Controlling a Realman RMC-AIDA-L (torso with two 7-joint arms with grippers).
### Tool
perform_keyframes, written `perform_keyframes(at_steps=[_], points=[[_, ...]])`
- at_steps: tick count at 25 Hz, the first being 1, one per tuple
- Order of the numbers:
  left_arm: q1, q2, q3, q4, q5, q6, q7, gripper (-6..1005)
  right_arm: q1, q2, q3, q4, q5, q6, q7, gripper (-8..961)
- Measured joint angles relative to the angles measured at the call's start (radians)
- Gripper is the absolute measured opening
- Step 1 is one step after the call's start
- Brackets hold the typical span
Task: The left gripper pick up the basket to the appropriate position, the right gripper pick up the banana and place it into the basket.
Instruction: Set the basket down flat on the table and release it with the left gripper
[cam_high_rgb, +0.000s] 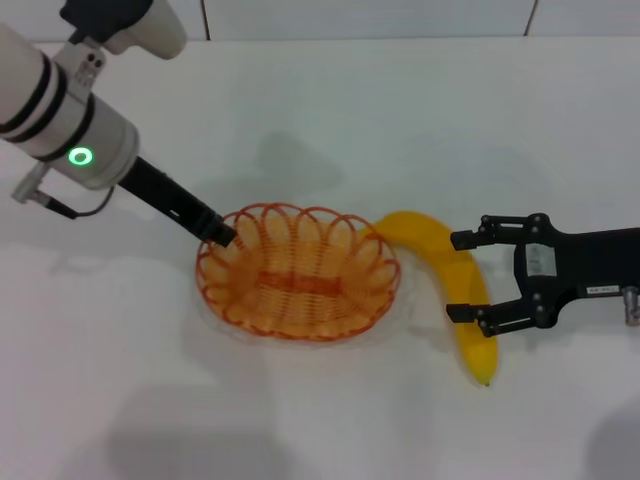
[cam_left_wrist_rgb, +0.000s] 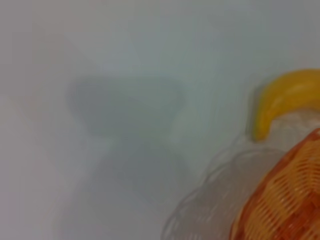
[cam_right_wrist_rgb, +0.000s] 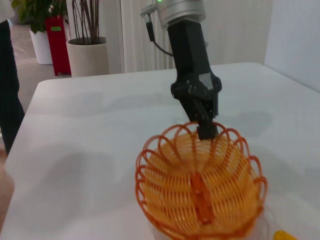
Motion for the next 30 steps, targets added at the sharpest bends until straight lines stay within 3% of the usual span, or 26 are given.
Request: perform_keyframes(at_steps=[10, 30], points=[[-0.027, 0.0, 0.011, -0.095, -0.039, -0.022, -0.013, 54, 0.007, 0.003, 0.0, 0.0, 0.0, 0.004, 0.0, 890], [-0.038, 0.004, 0.032, -0.11, -0.012, -0.025, -0.03, 54, 0.011, 0.003, 0.0, 0.0, 0.0, 0.0, 0.0, 889]])
